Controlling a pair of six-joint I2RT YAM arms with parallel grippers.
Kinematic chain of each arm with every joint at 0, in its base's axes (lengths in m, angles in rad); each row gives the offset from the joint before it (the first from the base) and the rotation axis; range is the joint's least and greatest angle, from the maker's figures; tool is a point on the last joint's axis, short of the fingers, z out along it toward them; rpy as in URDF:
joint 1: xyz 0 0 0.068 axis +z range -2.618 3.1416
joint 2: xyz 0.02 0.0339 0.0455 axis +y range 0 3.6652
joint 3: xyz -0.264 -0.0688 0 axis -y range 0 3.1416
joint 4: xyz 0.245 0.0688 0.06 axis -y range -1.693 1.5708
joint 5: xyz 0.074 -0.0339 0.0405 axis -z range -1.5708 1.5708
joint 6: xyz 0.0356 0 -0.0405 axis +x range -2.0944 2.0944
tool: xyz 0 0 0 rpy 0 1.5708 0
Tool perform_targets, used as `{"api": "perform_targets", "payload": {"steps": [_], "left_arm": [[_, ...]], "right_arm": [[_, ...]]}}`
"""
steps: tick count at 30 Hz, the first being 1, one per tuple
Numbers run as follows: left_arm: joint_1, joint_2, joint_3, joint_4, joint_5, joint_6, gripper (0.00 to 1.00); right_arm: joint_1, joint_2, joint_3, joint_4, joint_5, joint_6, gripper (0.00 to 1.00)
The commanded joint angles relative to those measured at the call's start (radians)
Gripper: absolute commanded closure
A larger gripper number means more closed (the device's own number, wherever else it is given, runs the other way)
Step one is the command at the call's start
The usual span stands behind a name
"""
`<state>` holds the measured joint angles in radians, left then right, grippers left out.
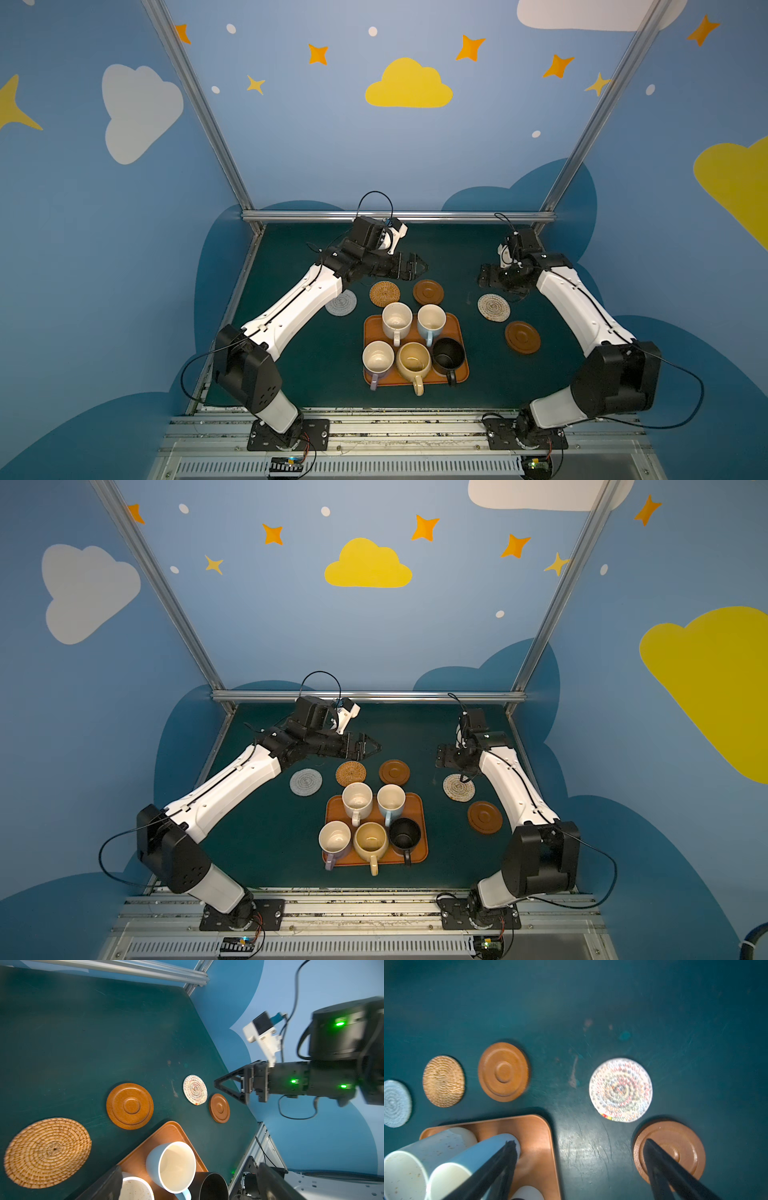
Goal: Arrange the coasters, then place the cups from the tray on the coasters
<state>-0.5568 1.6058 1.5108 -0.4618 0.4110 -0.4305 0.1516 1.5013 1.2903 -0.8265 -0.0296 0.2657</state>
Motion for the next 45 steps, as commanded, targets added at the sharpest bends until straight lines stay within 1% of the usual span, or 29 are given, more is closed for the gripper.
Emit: {"api": "perform_targets", "payload": {"steps": [1, 5, 7, 8, 11, 13, 16, 19, 22, 24, 27, 31, 33, 39, 45], "left_arm": [[-0.015, 0.012, 0.021, 0.017, -0.040, -0.002, 0.00], [-0.034, 0.038, 0.036, -0.005, -0.038, -0.009, 0.00], [-0.036, 0.059, 0.047, -0.016, -0.019, -0.044, 0.00], [-0.037, 0.065, 0.048, -0.021, -0.036, -0.070, 0.00], [-0.040, 0.056, 0.007, 0.048, -0.045, -0.092, 0.00], [-0.040, 0.060, 0.016, 0.041, -0.041, -0.082, 0.00], [-0.043, 0.076, 0.042, 0.002, -0.053, -0.065, 0.00], [-0.044, 0.063, 0.019, -0.007, -0.118, -0.084, 0.00], [-0.045, 0.044, -0.030, 0.042, -0.119, -0.105, 0.00], [-0.046, 0.039, -0.049, 0.070, -0.114, -0.125, 0.00], [-0.046, 0.049, -0.041, 0.074, -0.104, -0.128, 0.00], [-0.047, 0.059, -0.031, 0.057, -0.112, -0.120, 0.00], [-0.046, 0.055, -0.041, 0.068, -0.113, -0.125, 0.00], [-0.046, 0.053, -0.046, 0.061, -0.115, -0.121, 0.00], [-0.044, 0.041, -0.049, 0.057, -0.132, -0.115, 0.00]], "right_arm": [[-0.036, -0.017, -0.064, 0.065, -0.046, 0.028, 0.06], [-0.092, 0.018, -0.118, 0.110, -0.037, 0.058, 0.06], [-0.130, 0.053, -0.126, 0.121, -0.061, 0.074, 0.07], [-0.145, 0.073, -0.123, 0.117, -0.071, 0.095, 0.07], [-0.188, 0.163, -0.057, 0.040, -0.106, 0.090, 0.05], [-0.200, 0.226, -0.024, 0.014, -0.099, 0.079, 0.05], [-0.209, 0.267, -0.020, 0.029, -0.090, 0.072, 0.06], [-0.217, 0.288, -0.025, 0.054, -0.094, 0.068, 0.10], [-0.225, 0.328, -0.005, 0.057, -0.107, 0.055, 0.20], [-0.226, 0.356, 0.015, 0.042, -0.088, 0.050, 0.23], [-0.225, 0.373, 0.017, 0.041, -0.065, 0.047, 0.30], [-0.226, 0.394, 0.018, 0.026, -0.034, 0.046, 0.34], [-0.228, 0.409, 0.025, 0.019, -0.034, 0.044, 0.38], [-0.226, 0.449, 0.044, 0.002, -0.036, 0.043, 0.43], [-0.219, 0.463, 0.041, -0.009, -0.023, 0.047, 0.42]]}}
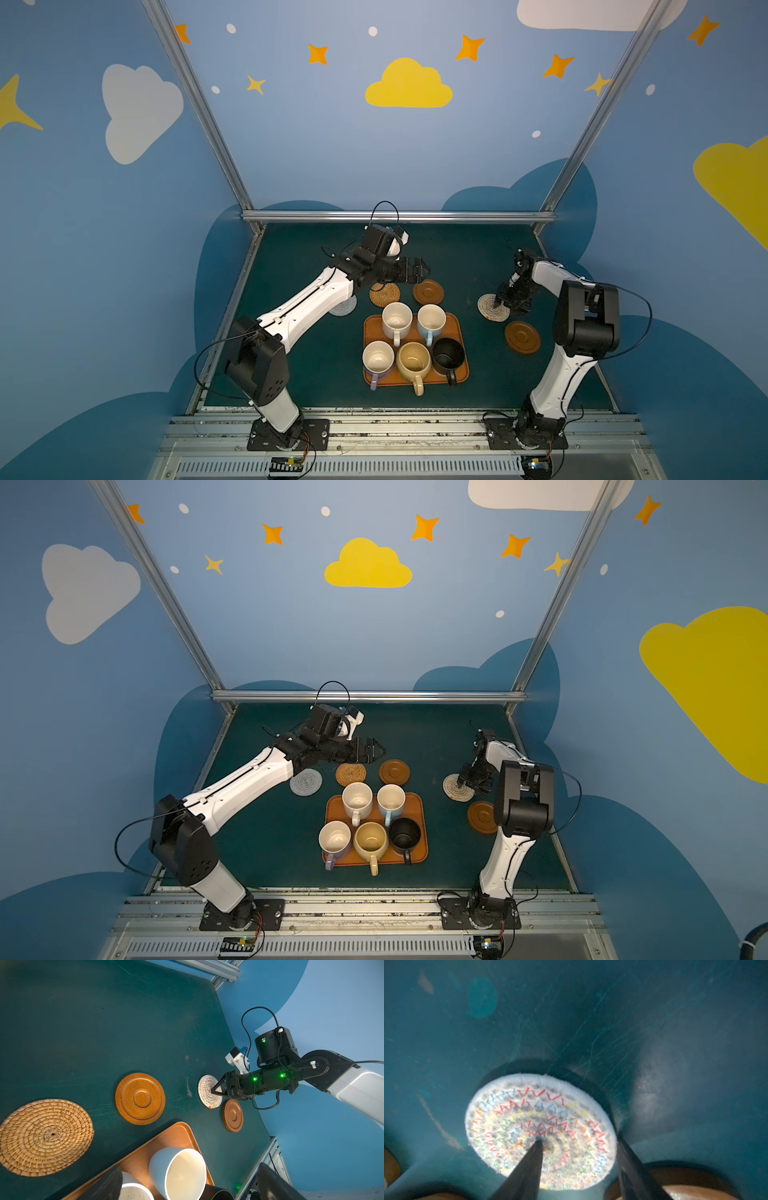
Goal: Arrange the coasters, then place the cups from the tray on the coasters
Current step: 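Slide zigzag coaster toward the brown coaster with right gripper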
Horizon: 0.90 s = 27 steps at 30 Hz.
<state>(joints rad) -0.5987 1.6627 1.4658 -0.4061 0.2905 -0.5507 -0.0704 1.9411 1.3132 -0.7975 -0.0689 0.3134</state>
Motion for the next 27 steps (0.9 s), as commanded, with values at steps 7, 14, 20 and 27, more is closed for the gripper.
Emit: {"api": "perform_targets", "payload": {"steps": [7, 14, 20, 27], "left_arm": [[0.001, -0.015, -0.003, 0.001, -0.013, 0.005, 0.00], [0.006, -0.009, -0.001, -0.006, -0.010, 0.002, 0.00], [0.008, 0.001, 0.016, -0.035, -0.008, 0.022, 0.00], [0.008, -0.001, 0.015, -0.052, -0.009, 0.032, 0.00]], "right_arm": [[0.035, 0.050, 0.043, -0.050, 0.016, 0.007, 0.47], [0.094, 0.095, 0.120, -0.098, 0.039, 0.026, 0.52], [0.133, 0.137, 0.190, -0.127, 0.034, 0.050, 0.53], [0.174, 0.212, 0.307, -0.171, 0.033, 0.072, 0.53]]}}
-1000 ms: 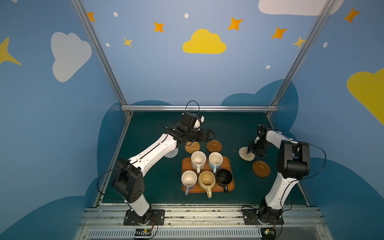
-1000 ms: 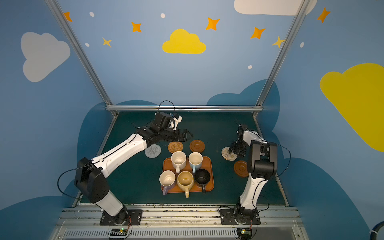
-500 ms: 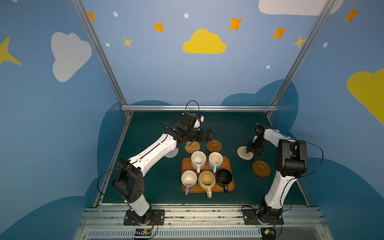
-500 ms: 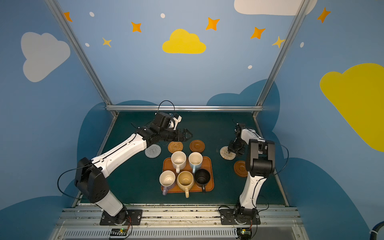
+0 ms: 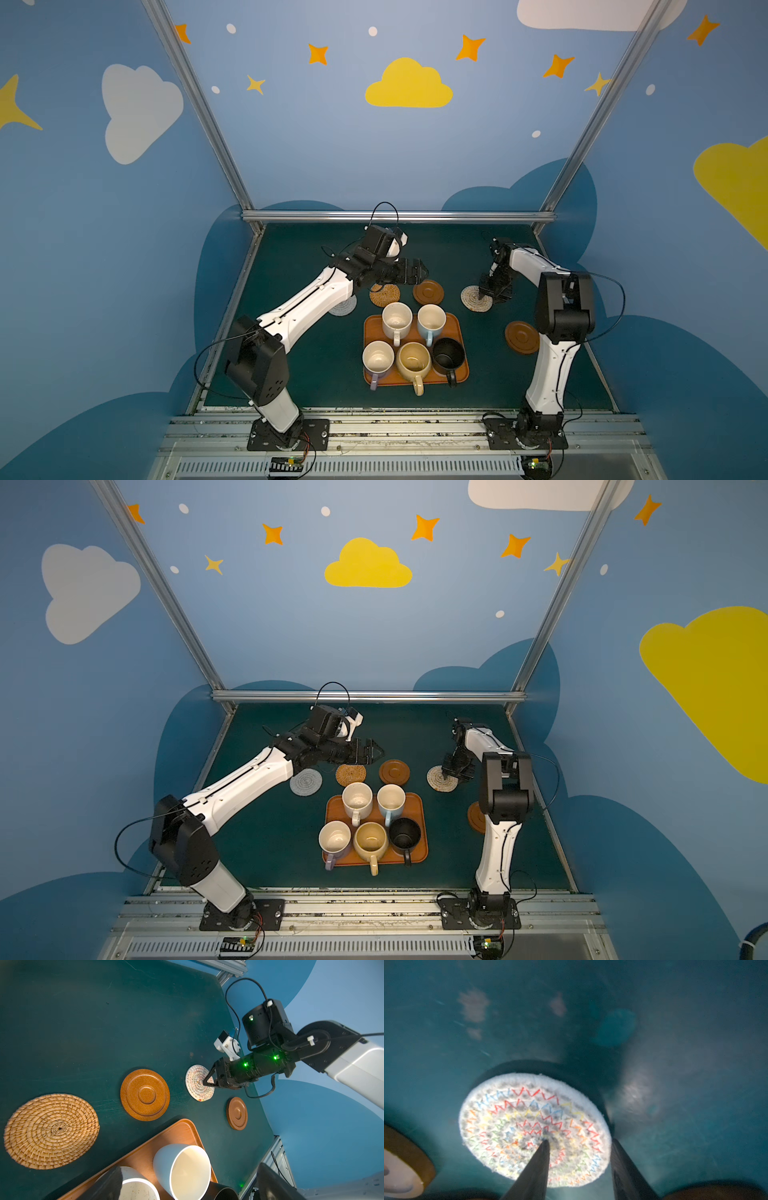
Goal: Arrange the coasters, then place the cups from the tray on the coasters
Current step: 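Slide zigzag coaster toward the brown coaster with right gripper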
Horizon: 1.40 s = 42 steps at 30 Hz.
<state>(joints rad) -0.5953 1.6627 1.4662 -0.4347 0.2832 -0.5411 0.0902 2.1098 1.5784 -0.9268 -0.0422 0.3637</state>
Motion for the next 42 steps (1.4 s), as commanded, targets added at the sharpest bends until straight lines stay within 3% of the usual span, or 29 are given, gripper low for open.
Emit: {"api": "perform_targets", "payload": {"steps": [1, 29, 42], "left_arm": [[0.005, -0.001, 0.016, -0.024, -0.003, 0.023, 0.01], [0.008, -0.029, -0.015, 0.000, -0.032, 0.007, 0.00], [0.014, -0.045, -0.035, 0.011, -0.021, -0.009, 0.00]], "right_arm": [[0.017, 0.055, 0.057, -0.046, 0.002, 0.023, 0.53], [0.079, 0.065, 0.104, -0.064, 0.000, 0.014, 0.52], [0.089, -0.119, 0.143, -0.141, 0.080, -0.013, 0.33]]}}
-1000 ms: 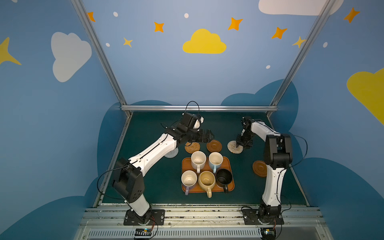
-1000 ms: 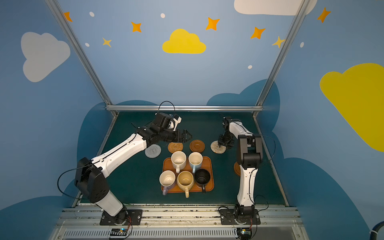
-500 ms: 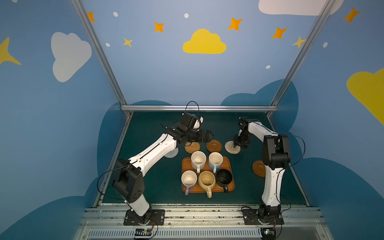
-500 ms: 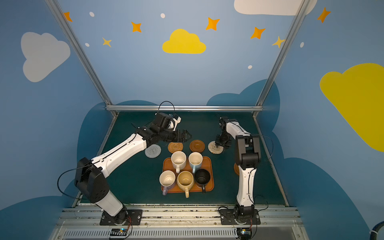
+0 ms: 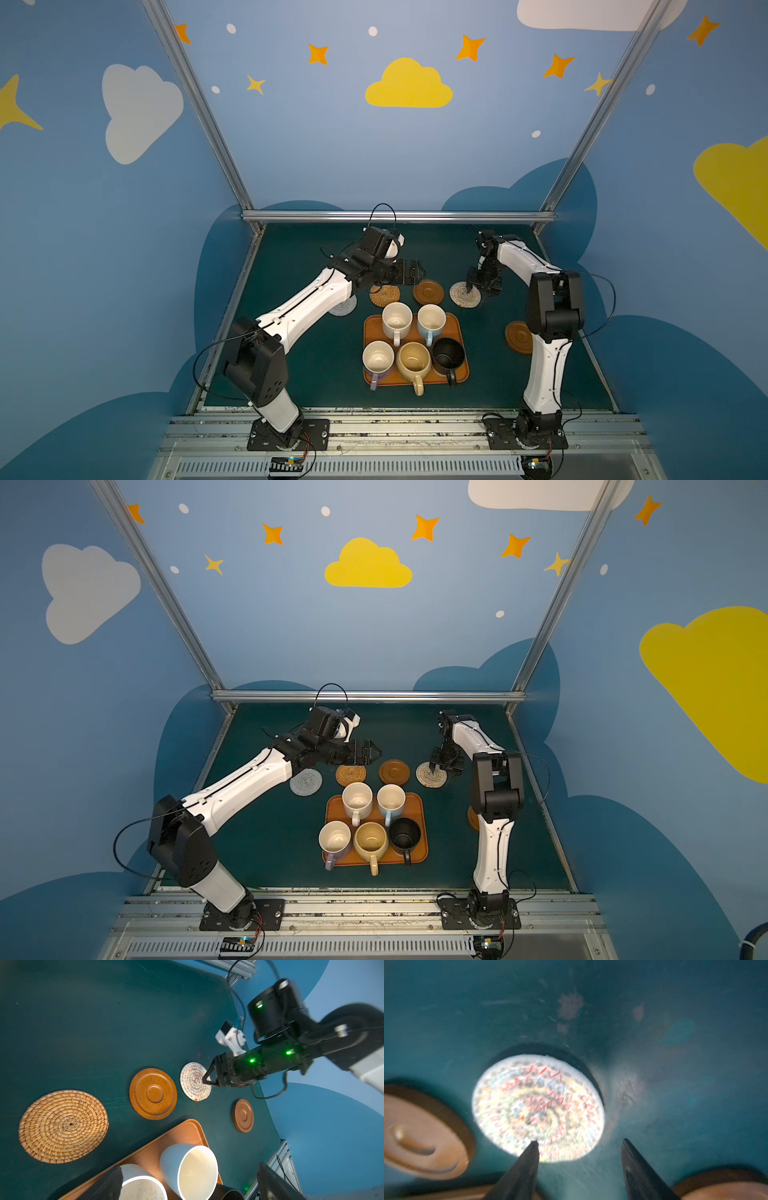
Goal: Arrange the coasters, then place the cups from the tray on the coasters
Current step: 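Slide zigzag coaster toward the brown coaster with right gripper, then lift right gripper and move it over the second brown wooden coaster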
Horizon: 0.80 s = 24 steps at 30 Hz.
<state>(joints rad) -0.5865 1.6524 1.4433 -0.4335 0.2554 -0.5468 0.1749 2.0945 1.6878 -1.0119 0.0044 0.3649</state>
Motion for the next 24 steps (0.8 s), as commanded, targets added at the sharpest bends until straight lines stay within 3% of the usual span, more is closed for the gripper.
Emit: {"api": "perform_targets", "payload": {"steps": [1, 4, 8, 11, 14, 16, 20, 24], "left_arm": [[0.006, -0.038, -0.009, 0.010, 0.003, -0.004, 0.00], [0.007, -0.045, 0.003, -0.007, 0.006, 0.007, 0.00], [0.008, -0.070, 0.015, -0.034, 0.008, 0.049, 0.00], [0.009, -0.090, 0.015, -0.047, 0.008, 0.070, 0.00], [0.010, -0.102, 0.017, -0.051, 0.082, 0.107, 0.01], [0.006, -0.104, 0.019, -0.075, 0.116, 0.111, 0.00], [-0.002, -0.138, -0.026, -0.047, 0.115, 0.102, 0.00], [-0.003, -0.151, -0.030, -0.064, 0.124, 0.118, 0.00]], "right_arm": [[0.005, -0.141, 0.021, -0.059, 0.038, -0.017, 0.28], [0.014, -0.263, -0.020, -0.079, 0.094, -0.033, 0.14], [0.039, -0.428, -0.098, -0.110, 0.225, -0.041, 0.11], [0.038, -0.570, -0.190, -0.084, 0.202, -0.057, 0.11], [0.038, -0.726, -0.330, 0.020, 0.202, -0.131, 0.10], [0.034, -0.836, -0.479, 0.168, 0.283, -0.076, 0.06], [-0.029, -0.944, -0.593, 0.182, 0.171, -0.056, 0.03], [-0.112, -0.935, -0.618, 0.141, 0.037, 0.010, 0.03]]}}
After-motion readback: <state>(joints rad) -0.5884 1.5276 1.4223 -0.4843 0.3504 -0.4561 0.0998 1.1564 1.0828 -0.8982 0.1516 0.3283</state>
